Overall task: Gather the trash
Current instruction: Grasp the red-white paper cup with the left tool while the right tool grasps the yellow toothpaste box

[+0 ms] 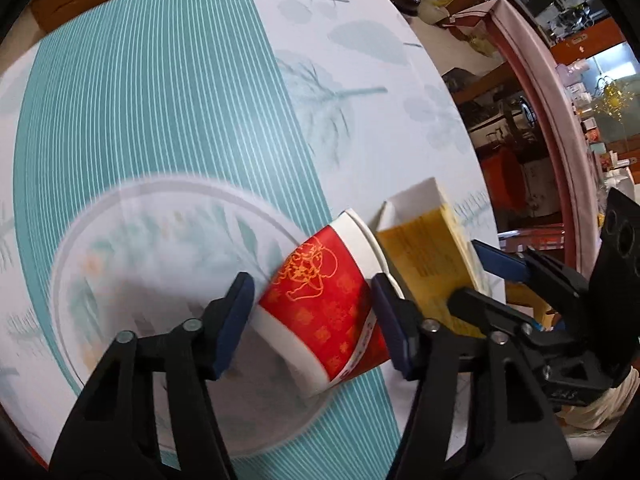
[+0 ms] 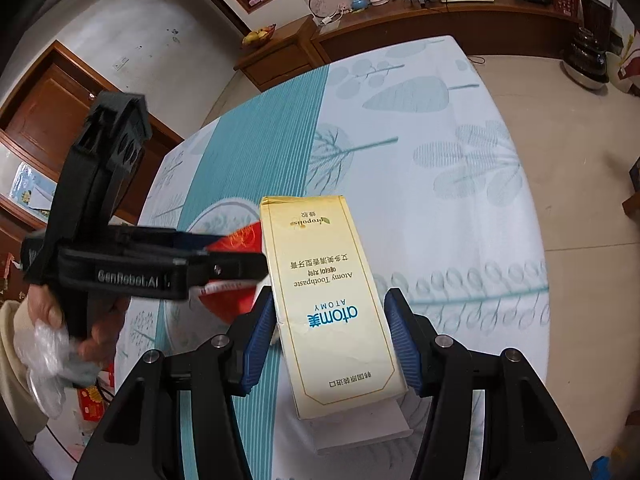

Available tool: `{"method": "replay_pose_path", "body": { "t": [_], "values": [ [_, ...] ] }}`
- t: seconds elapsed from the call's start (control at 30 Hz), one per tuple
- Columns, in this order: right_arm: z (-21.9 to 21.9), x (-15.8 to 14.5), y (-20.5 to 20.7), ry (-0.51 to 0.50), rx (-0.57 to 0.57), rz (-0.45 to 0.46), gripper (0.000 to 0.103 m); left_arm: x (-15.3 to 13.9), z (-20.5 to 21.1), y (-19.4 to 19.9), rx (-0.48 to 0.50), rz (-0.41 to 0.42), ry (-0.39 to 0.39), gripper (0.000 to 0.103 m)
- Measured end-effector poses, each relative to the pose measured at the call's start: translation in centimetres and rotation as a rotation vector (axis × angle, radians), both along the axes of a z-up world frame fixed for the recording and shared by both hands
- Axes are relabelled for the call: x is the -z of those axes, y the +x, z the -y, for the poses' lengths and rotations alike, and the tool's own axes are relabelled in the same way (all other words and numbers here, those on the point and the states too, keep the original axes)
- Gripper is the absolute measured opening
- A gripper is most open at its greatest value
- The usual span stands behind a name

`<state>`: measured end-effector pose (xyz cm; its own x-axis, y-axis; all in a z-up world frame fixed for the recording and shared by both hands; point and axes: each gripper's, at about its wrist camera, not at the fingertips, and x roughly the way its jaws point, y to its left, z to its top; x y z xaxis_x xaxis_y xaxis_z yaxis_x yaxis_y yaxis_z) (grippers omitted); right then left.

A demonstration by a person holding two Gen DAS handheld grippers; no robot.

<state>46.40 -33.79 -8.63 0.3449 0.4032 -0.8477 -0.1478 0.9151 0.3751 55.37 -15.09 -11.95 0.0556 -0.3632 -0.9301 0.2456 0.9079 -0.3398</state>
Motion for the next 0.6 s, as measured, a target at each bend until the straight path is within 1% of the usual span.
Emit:
{"method": "replay_pose_path", "body": {
  "t": [0.13,0.2,0.23,0.27,0.33,0.43,0.6],
  "values": [
    [-0.3,0.1,-2.2,0.006,0.002,-0.016,0.055,0.0,-1.0,-3.4,-0.049,-0.032,-0.053,0.045],
    [-0.5,0.2,-3.6,0.013,0.003,-0.026,0.055,-0.1,-1.5,-5.4,-0.077,-0.043,-0.060,0.043],
    [-0.5,0.2,-3.6,0.013,0.003,-0.026,0.055,-0.3,-1.6,-6.5,-0.084,-0.042,-0.061,0.042],
    [-0.7,0.2,-4.9,0.012,0.006,-0.026,0.055,-0.5,-1.6,-7.6,-0.087,-0.044,-0.061,0.042],
    [-0.9,0.2,-5.9,0.015,0.012,-0.027,0.054,-0.5,-1.9,-9.4,-0.081,-0.055,-0.067,0.042],
    [-1.2,0.3,-7.3,0.014,0.021,-0.024,0.054,-0.3,-2.1,-11.3,-0.058,-0.071,-0.085,0.042],
    [-2.2,0.0,-9.2,0.010,0.014,-0.011,0.054,-0.4,-1.5,-13.8,-0.016,-0.074,-0.095,0.041]
  ]
}}
